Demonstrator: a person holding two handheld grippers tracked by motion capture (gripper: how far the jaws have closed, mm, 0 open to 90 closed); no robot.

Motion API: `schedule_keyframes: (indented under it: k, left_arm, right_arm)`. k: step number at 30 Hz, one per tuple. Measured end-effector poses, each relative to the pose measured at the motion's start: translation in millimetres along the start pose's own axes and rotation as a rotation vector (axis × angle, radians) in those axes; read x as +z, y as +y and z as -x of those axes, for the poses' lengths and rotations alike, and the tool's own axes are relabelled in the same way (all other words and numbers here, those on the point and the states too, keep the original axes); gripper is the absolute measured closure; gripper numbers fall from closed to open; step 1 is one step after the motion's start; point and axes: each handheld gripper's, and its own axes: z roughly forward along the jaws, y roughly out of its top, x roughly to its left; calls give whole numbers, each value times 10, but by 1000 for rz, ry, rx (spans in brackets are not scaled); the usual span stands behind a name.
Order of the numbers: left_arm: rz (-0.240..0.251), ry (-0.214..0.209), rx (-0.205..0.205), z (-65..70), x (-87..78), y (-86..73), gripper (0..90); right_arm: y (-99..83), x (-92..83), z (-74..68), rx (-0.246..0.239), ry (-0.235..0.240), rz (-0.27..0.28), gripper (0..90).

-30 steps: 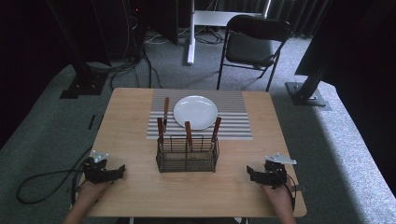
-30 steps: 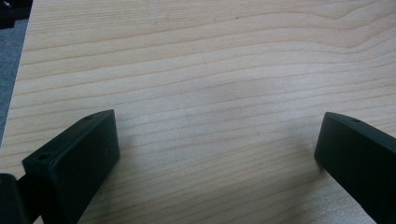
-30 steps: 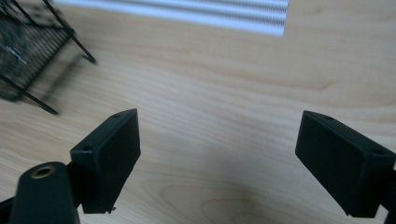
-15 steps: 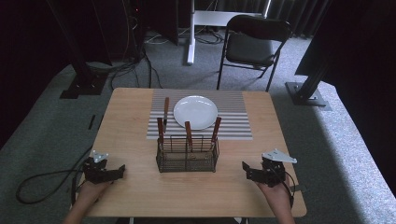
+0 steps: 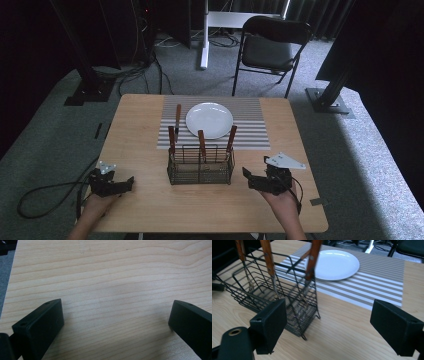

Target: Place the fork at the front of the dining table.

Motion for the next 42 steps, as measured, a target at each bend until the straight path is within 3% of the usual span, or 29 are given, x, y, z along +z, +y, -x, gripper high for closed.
schedule_keyframes:
  k: [11,12,29,42]
  left_arm:
    - [-1,0,1,0,0,0,0]
    - [-1,0,1,-1,-1,0,0]
    - [2,1,0,6,-5,-7,0]
    - [0,-1,1,8,-8,-10,0]
  right_arm:
    - [167,144,-254,-39,56,4,136]
    - [212,185,-333,-55,64,6,136]
    - [502,517,-839,-119,170,10,141]
    - [678,786,-1243,-144,218,15,141]
